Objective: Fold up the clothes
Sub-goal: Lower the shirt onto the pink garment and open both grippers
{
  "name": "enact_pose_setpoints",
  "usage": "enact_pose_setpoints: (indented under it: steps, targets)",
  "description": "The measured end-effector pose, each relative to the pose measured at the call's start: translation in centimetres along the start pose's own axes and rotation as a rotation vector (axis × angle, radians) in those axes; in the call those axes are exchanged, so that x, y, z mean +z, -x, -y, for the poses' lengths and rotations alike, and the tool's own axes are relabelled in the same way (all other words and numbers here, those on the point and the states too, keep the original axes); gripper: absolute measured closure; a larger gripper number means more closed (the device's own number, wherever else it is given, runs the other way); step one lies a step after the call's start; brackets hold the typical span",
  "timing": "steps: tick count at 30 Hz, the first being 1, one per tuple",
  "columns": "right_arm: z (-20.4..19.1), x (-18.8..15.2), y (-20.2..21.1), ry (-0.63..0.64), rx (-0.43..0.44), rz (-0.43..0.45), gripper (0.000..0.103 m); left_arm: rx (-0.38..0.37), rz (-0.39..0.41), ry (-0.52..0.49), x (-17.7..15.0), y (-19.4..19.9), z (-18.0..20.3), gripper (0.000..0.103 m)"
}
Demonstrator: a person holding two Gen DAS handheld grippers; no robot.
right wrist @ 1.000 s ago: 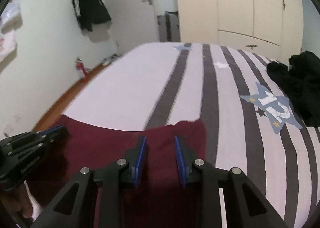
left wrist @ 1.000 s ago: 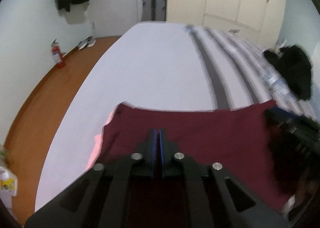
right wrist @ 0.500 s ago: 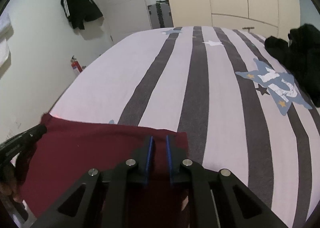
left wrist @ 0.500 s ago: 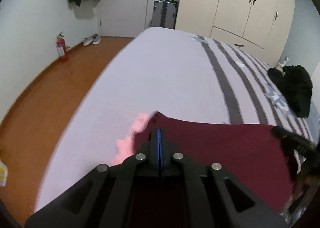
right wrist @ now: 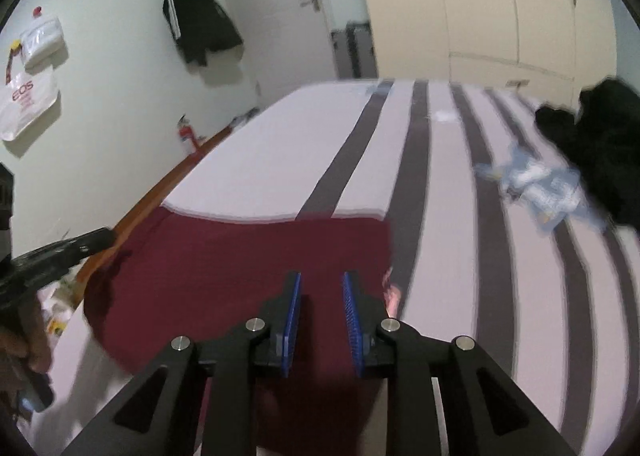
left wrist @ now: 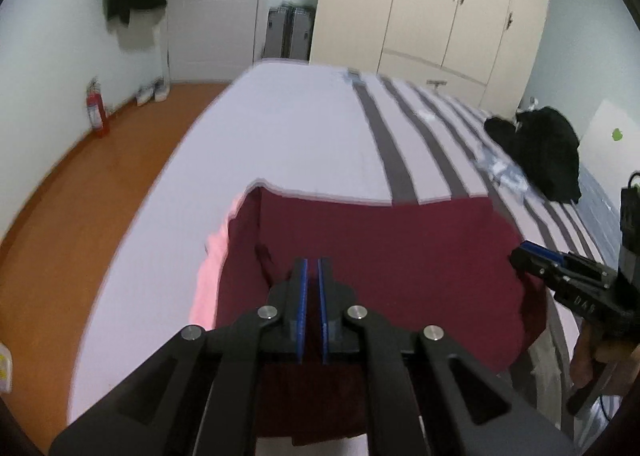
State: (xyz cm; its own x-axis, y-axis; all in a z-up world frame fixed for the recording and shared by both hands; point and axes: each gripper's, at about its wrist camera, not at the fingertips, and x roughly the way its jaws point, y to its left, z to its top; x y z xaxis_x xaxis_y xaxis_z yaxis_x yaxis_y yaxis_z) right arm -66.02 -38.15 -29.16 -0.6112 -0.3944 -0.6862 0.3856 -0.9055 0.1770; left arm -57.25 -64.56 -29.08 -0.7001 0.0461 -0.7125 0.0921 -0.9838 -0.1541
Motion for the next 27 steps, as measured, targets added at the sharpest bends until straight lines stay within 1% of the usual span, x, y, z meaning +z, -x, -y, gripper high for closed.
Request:
enact_pose_setpoints:
  steps: [2,4,5,6,8,10,11,12,14,17,20,23,24,25,26,27]
  targets:
    - [0.6,-0.8,-0.9,-0.020,-0.007,-0.015,0.086,0.021,-0.013,0.023,-0.4,-0.8,-1.1,0.101]
    - [1.5,-0.9,-1.3,-0.037,0.002,-0.016,0.087,0.088,-0.007,0.065,-0.2,-1.0,-2.5,0.101]
    - [1.9,-0.7,-1.4,-0.045,0.004,-0.017,0.087,0.096,-0.008,0.108,-0.1,-1.0,-3.5,0.101]
    - [2.2,-0.6,-1.4,-0.050,0.001,-0.018,0.088,0.103,-0.002,0.130,0.0,-0.6,-4.0,0.101]
    - [2.8,-0.3,-0.9,-0.067,-0.026,-0.017,0.089,0.114,0.019,0.146,0.1,0.7,-4.4,0.100]
    - [3.7,-0.1,-0.1,-0.099,-0.058,-0.006,0.087,0.100,0.040,0.126,0.2,2.2,-3.7,0.100]
    - [4.1,-0.1,0.5,-0.113,-0.069,0.003,0.087,0.081,0.052,0.106,0.1,3.0,-2.9,0.100]
    - [4.2,-0.1,1.0,-0.113,-0.068,0.011,0.084,0.056,0.064,0.083,-0.1,4.0,-1.8,0.100]
    - [3.6,-0.2,2.0,-0.093,-0.050,0.024,0.084,0.014,0.076,0.048,0.0,4.8,0.1,0.100]
    - [2.0,-0.9,3.1,-0.053,-0.014,0.027,0.084,-0.012,0.067,0.005,-0.7,5.3,2.1,0.100]
    - [-0.3,-2.1,3.7,-0.002,0.030,0.016,0.084,-0.011,0.022,-0.004,-1.6,4.3,2.4,0.100]
    - [-1.7,-3.8,3.0,0.047,0.036,-0.019,0.084,0.033,0.006,0.021,-2.0,3.1,1.1,0.100]
    - [-1.6,-4.1,2.8,0.048,0.036,-0.027,0.088,0.050,0.003,0.038,-1.9,3.0,0.6,0.100]
    - [-1.2,-4.2,2.5,0.038,0.037,-0.030,0.090,0.072,0.003,0.051,-1.9,2.9,0.1,0.100]
    - [-0.6,-4.1,2.4,0.024,0.036,-0.032,0.096,0.093,0.004,0.065,-1.8,2.9,-0.4,0.100]
    - [0.0,-3.9,2.6,0.006,0.035,-0.032,0.100,0.104,0.009,0.079,-1.5,3.3,-0.7,0.100]
